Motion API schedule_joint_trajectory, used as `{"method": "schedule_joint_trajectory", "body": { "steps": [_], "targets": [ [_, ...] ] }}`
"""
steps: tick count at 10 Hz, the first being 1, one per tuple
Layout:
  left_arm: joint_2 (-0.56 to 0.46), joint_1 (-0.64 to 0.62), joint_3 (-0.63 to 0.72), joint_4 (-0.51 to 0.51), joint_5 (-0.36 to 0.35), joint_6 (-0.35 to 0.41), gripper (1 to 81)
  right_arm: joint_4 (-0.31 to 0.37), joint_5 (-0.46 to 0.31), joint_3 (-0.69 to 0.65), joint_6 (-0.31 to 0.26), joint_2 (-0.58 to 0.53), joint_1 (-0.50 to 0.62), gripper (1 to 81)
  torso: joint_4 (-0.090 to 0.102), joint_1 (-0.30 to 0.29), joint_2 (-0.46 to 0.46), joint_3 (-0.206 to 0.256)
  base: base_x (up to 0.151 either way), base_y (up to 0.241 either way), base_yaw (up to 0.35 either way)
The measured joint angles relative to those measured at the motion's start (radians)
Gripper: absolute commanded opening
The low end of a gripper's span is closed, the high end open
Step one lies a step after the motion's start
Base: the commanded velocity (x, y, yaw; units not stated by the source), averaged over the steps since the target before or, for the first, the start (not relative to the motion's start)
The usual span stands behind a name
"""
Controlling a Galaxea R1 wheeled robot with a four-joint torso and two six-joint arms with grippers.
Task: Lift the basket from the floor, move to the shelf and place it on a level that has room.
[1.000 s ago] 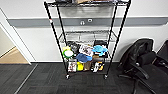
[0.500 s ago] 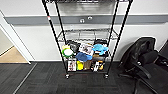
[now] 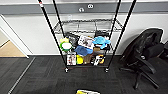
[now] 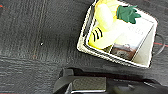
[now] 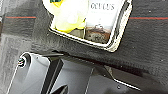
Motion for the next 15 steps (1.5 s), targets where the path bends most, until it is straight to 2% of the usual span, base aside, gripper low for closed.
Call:
{"method": "schedule_joint_trajectory", "body": {
  "steps": [2, 4, 10, 15],
  "targets": [
    [0.014, -0.009, -0.040, 0.000, -0.001, 0.000, 81.1, 0.000, -0.005, -0.008, 0.000, 0.010, 0.008, 81.1, 0.000, 0.038, -0.058, -0.052, 0.000, 0.000, 0.000],
    [0.030, -0.018, -0.046, 0.000, -0.002, 0.000, 81.1, 0.000, -0.008, -0.026, 0.000, 0.009, 0.013, 81.1, 0.000, 0.072, -0.113, -0.066, 0.000, 0.000, 0.000],
    [0.087, -0.047, -0.091, 0.000, -0.004, 0.000, 81.1, 0.002, -0.011, -0.054, 0.000, 0.011, 0.021, 81.1, 0.000, 0.201, -0.317, -0.068, 0.000, 0.000, 0.000],
    [0.090, -0.063, -0.099, 0.000, 0.004, 0.000, 81.1, 0.007, -0.014, -0.061, 0.004, 0.012, 0.055, 81.1, 0.000, 0.308, -0.489, -0.068, 0.000, 0.000, 0.000]
  ]
}}
